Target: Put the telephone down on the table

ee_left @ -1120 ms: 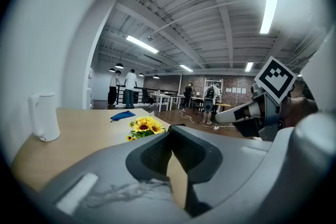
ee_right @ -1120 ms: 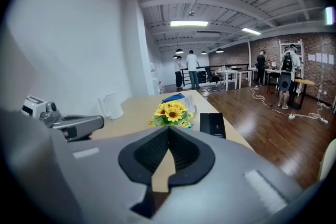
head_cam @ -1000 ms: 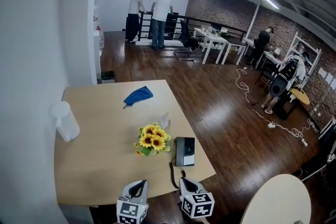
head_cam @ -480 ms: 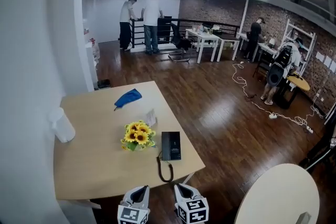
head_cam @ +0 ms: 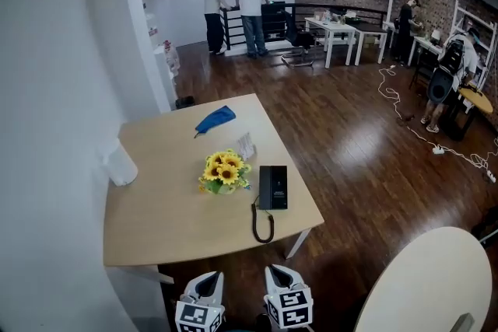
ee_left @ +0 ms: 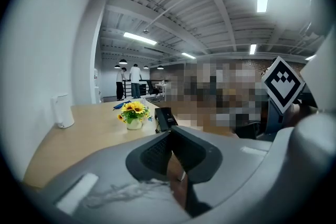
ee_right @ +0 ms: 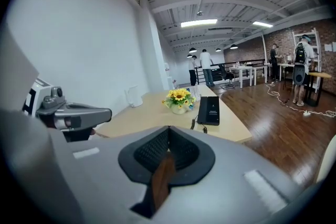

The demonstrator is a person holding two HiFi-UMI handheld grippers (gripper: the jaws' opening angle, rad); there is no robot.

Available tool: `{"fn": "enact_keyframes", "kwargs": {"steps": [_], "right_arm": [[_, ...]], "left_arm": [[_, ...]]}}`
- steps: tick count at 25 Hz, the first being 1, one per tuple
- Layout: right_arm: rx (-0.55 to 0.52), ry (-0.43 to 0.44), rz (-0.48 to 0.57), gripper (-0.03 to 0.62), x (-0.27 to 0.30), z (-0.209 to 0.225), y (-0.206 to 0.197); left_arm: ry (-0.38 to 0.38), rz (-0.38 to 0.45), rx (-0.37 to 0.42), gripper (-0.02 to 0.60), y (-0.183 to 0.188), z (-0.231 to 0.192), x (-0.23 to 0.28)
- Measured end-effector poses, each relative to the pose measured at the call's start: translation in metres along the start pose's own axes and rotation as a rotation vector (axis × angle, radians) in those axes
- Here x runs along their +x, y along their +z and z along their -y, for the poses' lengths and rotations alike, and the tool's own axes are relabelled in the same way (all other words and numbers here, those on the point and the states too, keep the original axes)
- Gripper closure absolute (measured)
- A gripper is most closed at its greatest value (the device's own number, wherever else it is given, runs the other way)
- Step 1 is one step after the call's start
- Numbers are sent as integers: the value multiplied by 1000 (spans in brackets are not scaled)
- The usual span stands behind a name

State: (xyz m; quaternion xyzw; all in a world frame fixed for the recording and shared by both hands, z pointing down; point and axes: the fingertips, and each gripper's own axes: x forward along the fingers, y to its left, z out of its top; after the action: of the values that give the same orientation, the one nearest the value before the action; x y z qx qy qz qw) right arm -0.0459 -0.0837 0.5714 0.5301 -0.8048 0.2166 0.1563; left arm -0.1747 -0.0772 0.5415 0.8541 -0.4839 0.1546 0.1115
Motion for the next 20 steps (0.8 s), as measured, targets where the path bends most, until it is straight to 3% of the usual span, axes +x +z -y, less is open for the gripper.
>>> {"fn": "enact_keyframes", "kwargs": {"steps": [8, 15, 20], "right_arm": [[-14, -46, -2, 600, -8, -18, 1], [-79, -20, -31, 600, 3, -92, 6], [-39, -9, -65, 601, 11, -125, -12]], "left_arm": [[-36, 31, 2, 566, -1, -9, -17], [-38, 52, -46, 568, -12, -54, -42], [-71, 73, -77, 568, -18, -67, -56]]}}
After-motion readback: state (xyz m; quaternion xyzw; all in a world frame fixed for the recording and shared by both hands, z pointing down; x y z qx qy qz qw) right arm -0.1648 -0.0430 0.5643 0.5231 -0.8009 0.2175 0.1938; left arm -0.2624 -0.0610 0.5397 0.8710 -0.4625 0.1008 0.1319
